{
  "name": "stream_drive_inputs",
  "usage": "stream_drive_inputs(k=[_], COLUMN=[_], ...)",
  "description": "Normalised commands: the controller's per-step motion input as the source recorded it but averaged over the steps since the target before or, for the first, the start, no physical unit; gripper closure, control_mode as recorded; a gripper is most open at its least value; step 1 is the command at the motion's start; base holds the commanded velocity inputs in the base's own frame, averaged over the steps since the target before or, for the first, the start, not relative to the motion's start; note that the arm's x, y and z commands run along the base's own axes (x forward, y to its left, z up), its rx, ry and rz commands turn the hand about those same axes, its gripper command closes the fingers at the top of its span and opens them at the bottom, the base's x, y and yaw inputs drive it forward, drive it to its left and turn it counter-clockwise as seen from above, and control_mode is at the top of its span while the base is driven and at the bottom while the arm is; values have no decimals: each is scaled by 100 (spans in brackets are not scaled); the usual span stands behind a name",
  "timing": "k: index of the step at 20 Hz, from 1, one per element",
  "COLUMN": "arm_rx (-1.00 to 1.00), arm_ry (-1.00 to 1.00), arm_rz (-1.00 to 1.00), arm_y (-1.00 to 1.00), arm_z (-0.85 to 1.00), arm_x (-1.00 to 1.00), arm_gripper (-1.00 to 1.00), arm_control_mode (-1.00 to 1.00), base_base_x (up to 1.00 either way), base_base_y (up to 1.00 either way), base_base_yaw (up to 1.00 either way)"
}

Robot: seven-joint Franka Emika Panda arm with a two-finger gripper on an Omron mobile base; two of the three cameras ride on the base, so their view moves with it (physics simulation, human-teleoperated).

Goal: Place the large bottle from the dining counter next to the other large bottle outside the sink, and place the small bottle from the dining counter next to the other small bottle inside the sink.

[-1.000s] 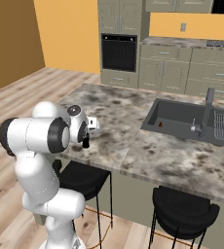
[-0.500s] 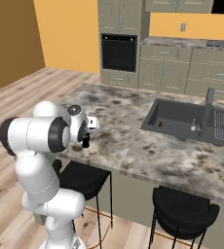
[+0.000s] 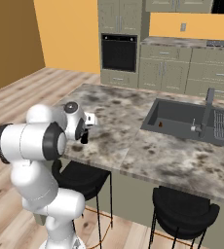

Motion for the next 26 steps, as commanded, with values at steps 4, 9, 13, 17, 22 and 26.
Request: stream_drive_inputs(k=[4,9,13,17,22,26], arm_rx=[0,0,0,0,0,0], arm_ry=[-2,0,-1,-1,-2,-2], arm_rz=[0,0,0,0,0,0], arm_y=[10,3,1,0,0,0], arm_z=[12,0,0,0,0,0], arm_x=[-10,-1,-26,-21,-27,-18], arm_gripper=[100,100,100,100,100,100], arm_control_mode=[-100,-100,-100,-100,-100,-100], base_base_x=[0,0,0,0,0,0], base_base_y=[0,0,0,0,0,0], base_base_yaw=[0,0,0,0,0,0])
